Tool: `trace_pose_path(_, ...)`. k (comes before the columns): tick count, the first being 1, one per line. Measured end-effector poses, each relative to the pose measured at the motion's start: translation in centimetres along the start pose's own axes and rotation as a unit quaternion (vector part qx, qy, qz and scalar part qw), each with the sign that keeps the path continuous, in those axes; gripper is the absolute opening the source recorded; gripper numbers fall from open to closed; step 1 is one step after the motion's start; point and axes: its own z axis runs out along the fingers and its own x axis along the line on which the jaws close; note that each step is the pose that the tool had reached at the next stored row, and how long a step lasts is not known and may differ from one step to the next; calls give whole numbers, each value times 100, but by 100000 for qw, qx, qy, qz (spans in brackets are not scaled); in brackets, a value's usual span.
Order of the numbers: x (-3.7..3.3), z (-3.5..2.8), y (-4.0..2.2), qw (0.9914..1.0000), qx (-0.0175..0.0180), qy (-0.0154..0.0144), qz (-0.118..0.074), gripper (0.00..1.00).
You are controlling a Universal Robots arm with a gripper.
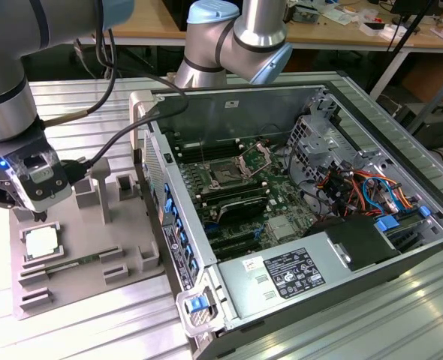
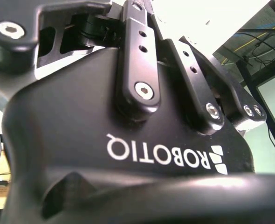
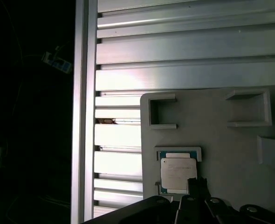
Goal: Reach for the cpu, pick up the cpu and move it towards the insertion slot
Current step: 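Reach for the cpu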
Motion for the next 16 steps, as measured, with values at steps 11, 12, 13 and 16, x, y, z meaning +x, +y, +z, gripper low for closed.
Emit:
trace_pose_path(11, 0, 20, -1, 100000, -1, 2, 0, 11)
trace_pose_path(12, 0, 22, -1, 100000, 1, 3, 0, 11)
trace_pose_path(13, 0, 37, -1, 100000, 0, 3, 1, 11)
trace_pose_path(16, 0, 56, -2, 100000, -1, 1, 1, 11)
